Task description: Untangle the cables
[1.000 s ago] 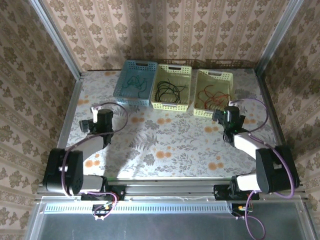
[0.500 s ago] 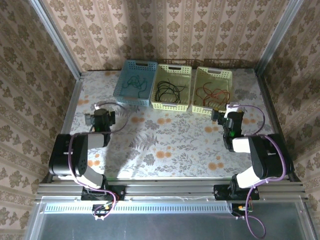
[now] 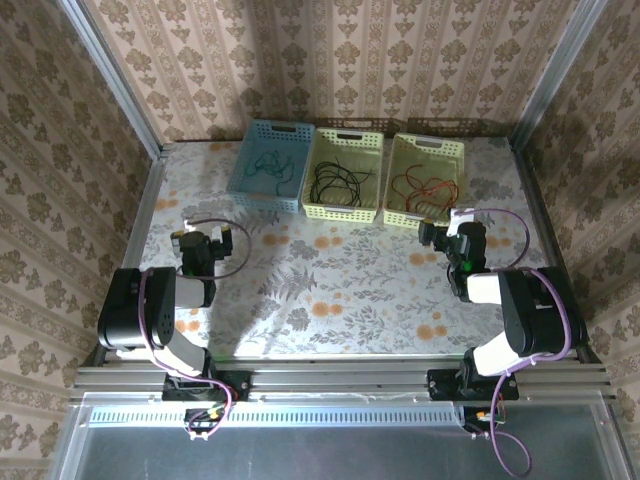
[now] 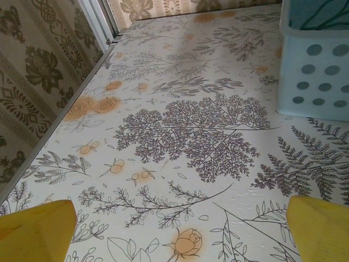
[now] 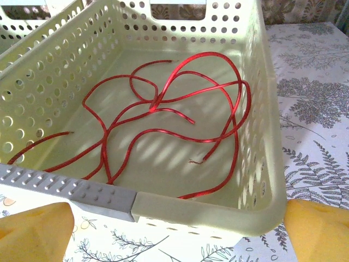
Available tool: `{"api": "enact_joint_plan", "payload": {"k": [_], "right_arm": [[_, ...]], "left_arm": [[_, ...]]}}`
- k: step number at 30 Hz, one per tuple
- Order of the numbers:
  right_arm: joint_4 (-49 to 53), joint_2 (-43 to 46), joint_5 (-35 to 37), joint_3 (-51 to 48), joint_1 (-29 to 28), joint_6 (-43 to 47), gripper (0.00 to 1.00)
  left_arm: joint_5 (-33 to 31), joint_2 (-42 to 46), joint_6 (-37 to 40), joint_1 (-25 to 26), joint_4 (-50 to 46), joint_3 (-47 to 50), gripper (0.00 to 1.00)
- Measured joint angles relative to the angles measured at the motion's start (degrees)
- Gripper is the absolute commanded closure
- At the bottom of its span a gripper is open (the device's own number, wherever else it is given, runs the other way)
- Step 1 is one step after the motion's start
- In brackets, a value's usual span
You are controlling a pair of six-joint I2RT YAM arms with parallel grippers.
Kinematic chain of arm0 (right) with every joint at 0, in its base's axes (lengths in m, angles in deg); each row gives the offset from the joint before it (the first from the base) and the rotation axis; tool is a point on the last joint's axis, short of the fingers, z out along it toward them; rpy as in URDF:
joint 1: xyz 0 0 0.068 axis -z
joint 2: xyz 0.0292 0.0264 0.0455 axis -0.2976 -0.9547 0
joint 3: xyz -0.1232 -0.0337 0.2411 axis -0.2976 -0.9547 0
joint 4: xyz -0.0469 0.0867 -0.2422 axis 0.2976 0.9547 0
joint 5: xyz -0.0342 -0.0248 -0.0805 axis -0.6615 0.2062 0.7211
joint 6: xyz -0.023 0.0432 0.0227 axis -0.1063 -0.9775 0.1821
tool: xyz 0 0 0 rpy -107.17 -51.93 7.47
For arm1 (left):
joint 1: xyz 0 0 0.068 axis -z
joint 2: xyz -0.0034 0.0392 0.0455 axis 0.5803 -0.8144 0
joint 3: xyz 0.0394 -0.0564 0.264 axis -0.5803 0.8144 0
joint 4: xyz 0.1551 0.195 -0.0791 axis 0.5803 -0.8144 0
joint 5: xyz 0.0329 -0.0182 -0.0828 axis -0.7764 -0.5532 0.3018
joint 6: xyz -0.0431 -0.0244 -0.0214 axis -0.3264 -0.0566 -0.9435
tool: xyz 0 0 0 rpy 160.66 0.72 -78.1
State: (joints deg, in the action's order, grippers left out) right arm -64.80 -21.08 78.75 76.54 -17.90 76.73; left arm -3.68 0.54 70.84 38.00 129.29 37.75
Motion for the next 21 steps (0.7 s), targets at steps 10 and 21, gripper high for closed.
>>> {"api": "enact_joint_plan", "payload": {"k": [10, 21], "right_arm": [[0.24, 0.0, 0.0, 0.0, -0.04, 0.02, 0.0], [0.24, 0.0, 0.0, 0.0, -0.04, 0.04, 0.0]], "left_arm": [[0.2, 0.0, 0.02, 0.0, 0.72, -0.02, 0.0], [0.17, 0.0, 0.02, 0.0, 0.72, -0.04, 0.0]]}}
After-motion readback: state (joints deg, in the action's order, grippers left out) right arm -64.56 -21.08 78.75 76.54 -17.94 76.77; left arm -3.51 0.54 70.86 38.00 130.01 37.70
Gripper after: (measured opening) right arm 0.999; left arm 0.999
